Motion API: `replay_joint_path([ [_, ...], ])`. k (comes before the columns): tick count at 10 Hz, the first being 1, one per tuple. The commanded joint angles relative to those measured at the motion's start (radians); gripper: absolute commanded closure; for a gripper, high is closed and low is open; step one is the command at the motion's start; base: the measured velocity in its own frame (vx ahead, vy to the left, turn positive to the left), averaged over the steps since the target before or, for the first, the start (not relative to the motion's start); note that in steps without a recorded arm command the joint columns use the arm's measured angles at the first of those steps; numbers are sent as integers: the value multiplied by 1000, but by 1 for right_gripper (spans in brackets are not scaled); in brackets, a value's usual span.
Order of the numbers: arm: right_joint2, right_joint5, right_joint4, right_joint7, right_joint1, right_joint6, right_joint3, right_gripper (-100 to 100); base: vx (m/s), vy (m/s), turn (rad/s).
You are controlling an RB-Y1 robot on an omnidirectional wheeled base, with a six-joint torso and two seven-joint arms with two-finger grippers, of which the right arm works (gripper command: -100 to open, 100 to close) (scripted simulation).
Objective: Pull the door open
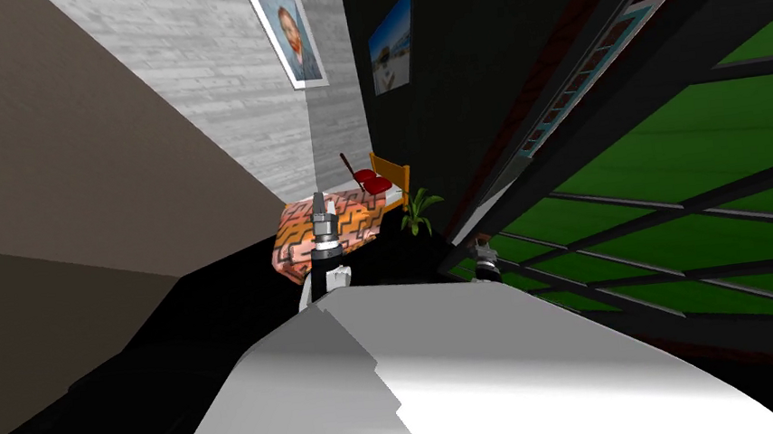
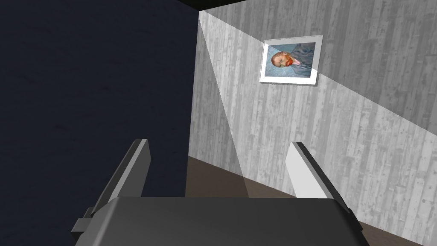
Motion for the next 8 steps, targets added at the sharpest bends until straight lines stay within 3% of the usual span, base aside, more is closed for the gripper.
replay_joint_path([
  [1, -8, 12, -17, -13, 12, -1, 19, 100, -228, 47, 47],
  [6, -27, 45, -37, -54, 25, -13, 71, 100, -201, 11, 45],
  [7, -24, 41, -37, -47, 28, -6, 65, 100, -81, 6, 16],
  [8, -33, 53, -42, -65, 38, -14, 86, 100, -155, -30, 52],
])
